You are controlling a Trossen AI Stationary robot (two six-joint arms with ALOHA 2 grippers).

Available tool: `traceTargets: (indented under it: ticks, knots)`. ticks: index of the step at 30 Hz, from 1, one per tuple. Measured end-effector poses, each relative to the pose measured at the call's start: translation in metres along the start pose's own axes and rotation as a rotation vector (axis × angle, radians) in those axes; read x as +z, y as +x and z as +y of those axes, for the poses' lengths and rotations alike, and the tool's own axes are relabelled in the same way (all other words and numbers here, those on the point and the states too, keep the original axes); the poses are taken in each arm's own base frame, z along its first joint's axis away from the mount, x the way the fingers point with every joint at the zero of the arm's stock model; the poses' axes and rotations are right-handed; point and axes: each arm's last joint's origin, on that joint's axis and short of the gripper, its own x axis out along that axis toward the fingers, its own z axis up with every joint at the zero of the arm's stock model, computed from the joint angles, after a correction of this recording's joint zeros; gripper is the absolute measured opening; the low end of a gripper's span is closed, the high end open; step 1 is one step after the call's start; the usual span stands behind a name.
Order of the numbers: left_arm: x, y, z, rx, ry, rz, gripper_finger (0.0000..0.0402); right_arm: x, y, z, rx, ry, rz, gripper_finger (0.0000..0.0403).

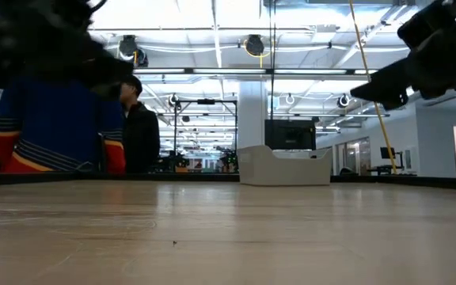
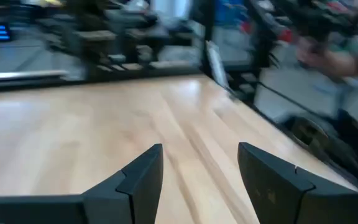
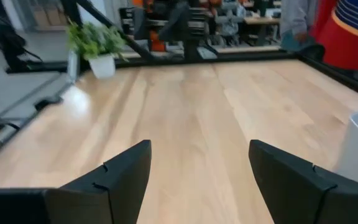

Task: Pick and place pill bottles into a basket
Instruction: Return to Home Position

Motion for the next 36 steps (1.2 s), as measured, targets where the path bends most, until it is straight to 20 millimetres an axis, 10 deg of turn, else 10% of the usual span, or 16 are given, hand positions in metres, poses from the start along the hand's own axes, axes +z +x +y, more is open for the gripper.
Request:
traceTargets:
  ticks: [13, 36]
  knots:
    - [-0.024, -0.04, 0.002, 0.003, 0.015, -0.123, 0.0214, 0.012, -0.017, -0.016, 0.061, -0.001, -0.067, 0.0263]
    - [-0.011, -0.091, 0.007, -0.04, 0.029, -0.071, 0.0214, 0.005, -0.045, -0.043, -0.039, -0.011, -0.19, 0.0263]
